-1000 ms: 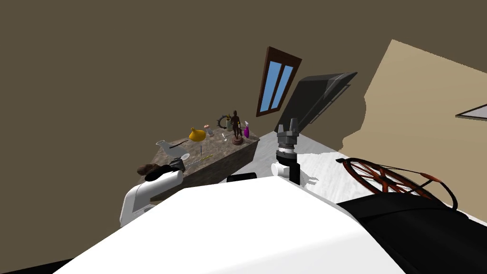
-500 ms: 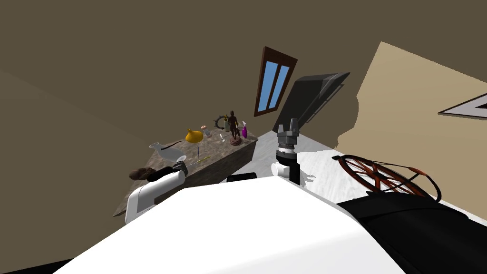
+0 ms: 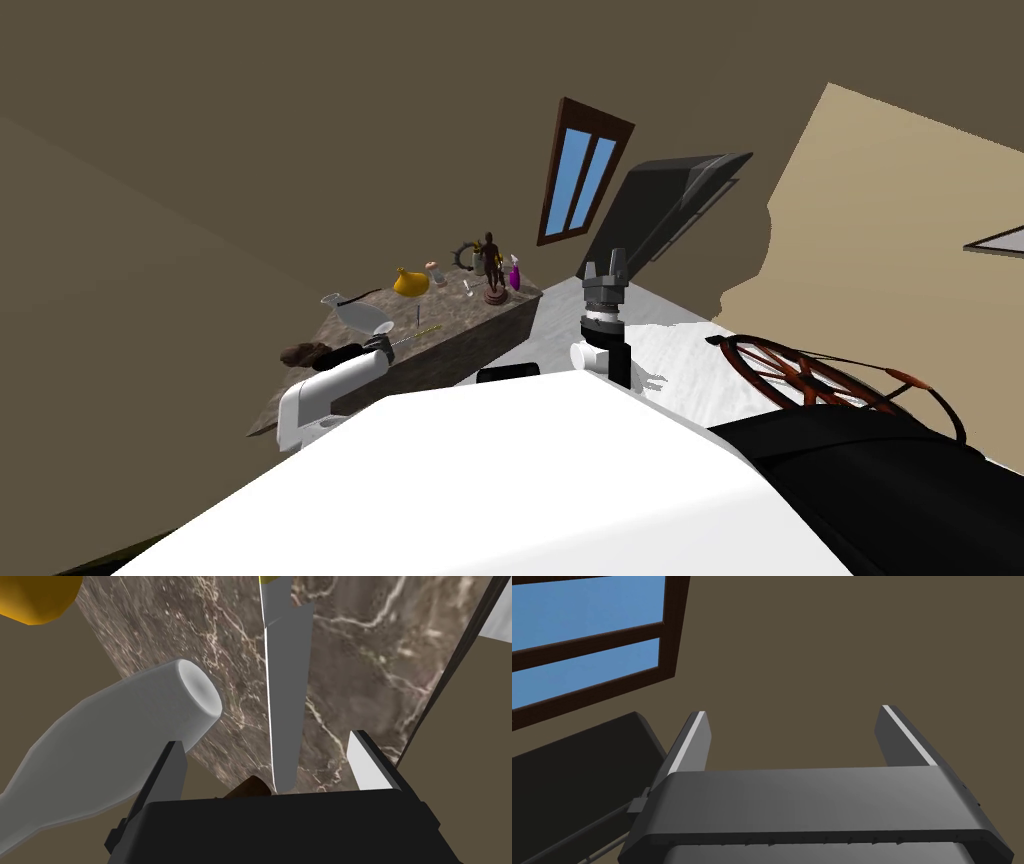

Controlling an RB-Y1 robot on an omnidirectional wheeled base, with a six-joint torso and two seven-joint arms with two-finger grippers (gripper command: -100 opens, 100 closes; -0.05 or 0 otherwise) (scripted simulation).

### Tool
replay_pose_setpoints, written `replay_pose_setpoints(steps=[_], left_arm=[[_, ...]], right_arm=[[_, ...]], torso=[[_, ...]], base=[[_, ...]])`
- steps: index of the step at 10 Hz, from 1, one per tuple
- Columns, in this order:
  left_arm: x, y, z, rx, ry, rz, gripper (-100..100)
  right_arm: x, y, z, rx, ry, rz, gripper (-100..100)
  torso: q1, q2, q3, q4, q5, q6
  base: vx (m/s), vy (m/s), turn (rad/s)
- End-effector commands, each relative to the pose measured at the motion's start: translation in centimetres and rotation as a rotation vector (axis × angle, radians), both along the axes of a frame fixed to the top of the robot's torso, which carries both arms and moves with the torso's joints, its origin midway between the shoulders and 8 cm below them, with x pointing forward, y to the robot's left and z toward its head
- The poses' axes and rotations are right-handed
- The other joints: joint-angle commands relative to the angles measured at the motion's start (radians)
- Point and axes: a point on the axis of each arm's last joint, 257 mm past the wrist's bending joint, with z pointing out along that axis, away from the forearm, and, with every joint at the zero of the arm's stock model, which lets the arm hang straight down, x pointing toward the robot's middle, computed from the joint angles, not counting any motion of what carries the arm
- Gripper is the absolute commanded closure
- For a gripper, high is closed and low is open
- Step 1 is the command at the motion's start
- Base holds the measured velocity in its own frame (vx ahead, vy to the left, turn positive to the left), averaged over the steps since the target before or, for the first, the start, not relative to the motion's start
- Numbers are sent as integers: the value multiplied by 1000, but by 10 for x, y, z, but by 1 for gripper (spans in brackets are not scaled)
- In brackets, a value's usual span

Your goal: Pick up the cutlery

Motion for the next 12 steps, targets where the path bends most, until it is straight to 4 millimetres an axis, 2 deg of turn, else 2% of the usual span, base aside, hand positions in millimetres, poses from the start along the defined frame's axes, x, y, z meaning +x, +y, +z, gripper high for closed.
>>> replay_pose_setpoints(steps=[1,2,3,4,5,6,7,8,9,10,11,12], left_arm=[[10,13,1,16,1,-14,-100],[17,10,-6,4,12,-26,-100],[23,23,-3,18,9,-30,-100],[32,19,-7,10,13,-44,-100],[37,32,-1,27,5,-47,-100],[47,28,-3,18,5,-63,-100],[46,27,-10,9,18,-61,-100],[54,38,-5,24,11,-73,-100],[60,35,-11,7,17,-79,-100],[67,46,-6,18,7,-85,-100],[75,41,-12,3,14,-98,-100],[82,52,-5,12,0,-100,-100]], right_arm=[[0,0,0,0,0,0,0],[0,0,0,0,0,0,0],[0,0,0,0,0,0,0],[0,0,0,0,0,0,0],[0,0,0,0,0,0,0],[0,0,0,0,0,0,0],[0,0,0,0,0,0,0],[0,0,0,0,0,0,0],[0,0,0,0,0,0,0],[0,0,0,0,0,0,0],[0,0,0,0,0,0,0],[0,0,0,0,0,0,0]], torso=[[0,0,0,0,0,0],[0,0,0,0,0,0],[1,0,0,0,0,0],[1,0,0,0,0,0],[2,0,0,0,0,0],[0,0,0,0,0,0],[0,0,0,0,0,0],[3,0,0,0,1,0],[3,0,0,0,1,0],[2,0,0,0,1,0],[1,0,0,0,0,0],[1,0,0,0,0,0]], base=[[-11,-74,113],[-12,-56,76],[-16,-56,129],[-12,-54,63],[-13,-77,121],[-14,-74,78],[-5,-28,-16],[-9,-38,101],[-12,-45,91],[-14,-61,138],[-16,-63,62],[-29,-67,104]])
